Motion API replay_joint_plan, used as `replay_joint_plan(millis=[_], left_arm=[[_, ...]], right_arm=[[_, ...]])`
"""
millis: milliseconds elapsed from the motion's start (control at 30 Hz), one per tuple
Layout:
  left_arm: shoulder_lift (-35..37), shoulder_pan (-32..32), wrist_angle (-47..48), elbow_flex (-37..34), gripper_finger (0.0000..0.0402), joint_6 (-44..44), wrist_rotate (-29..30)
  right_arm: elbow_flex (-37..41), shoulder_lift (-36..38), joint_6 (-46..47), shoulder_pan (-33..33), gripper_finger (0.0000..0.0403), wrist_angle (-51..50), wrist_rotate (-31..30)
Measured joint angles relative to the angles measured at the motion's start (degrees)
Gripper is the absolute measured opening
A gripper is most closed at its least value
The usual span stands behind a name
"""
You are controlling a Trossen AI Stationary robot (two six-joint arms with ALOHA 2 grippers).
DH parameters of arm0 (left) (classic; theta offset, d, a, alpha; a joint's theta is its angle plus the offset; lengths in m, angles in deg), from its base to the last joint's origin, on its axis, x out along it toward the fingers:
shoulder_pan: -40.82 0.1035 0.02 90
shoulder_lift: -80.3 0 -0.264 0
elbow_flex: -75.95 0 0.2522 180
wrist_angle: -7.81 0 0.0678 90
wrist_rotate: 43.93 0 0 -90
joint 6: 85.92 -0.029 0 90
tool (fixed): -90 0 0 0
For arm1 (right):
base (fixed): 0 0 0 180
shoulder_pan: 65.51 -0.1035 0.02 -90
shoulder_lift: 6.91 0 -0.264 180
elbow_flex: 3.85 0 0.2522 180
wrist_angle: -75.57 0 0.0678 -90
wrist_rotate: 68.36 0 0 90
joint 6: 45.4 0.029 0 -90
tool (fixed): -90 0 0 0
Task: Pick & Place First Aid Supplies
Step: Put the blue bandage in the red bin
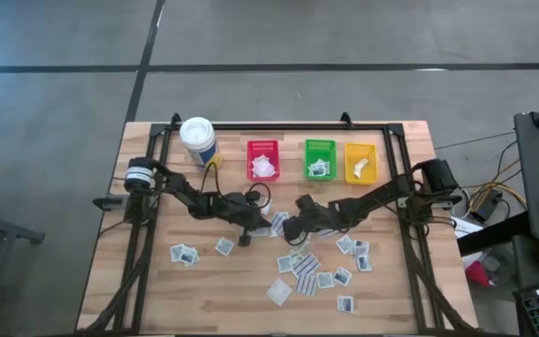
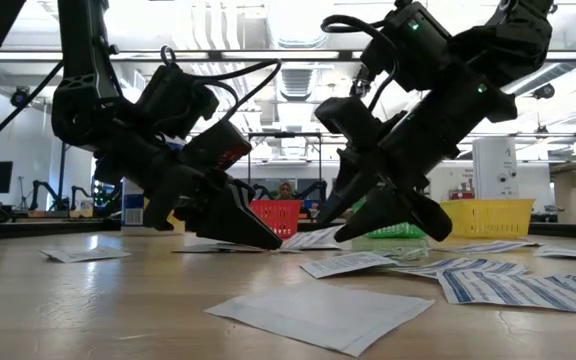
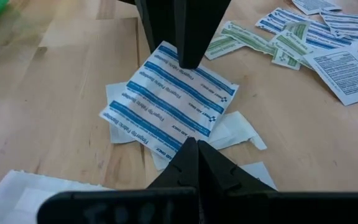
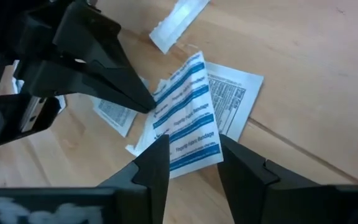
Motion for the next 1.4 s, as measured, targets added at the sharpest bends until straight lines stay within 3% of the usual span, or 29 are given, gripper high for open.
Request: replay_joint_plan(millis=[433, 1067, 1400], left_arm=[[-0.22, 0.0, -2.42, -0.19, 0.0, -0.31, -1.17], [-0.24, -0.04, -2.92, 0.11, 0.0, -0.02, -2.43], [2.34, -0.04, -2.55, 0.04, 0.0, 0.52, -1.94]], right_arm=[[0.0, -1.01, 1.33, 0.59, 0.0116, 1.53, -0.5], [-1.53, -2.62, -2.46, 0.68, 0.0013, 3.84, 3.15], [-1.51, -2.58, -6.49, 0.7, 0.0008, 3.43, 3.15]])
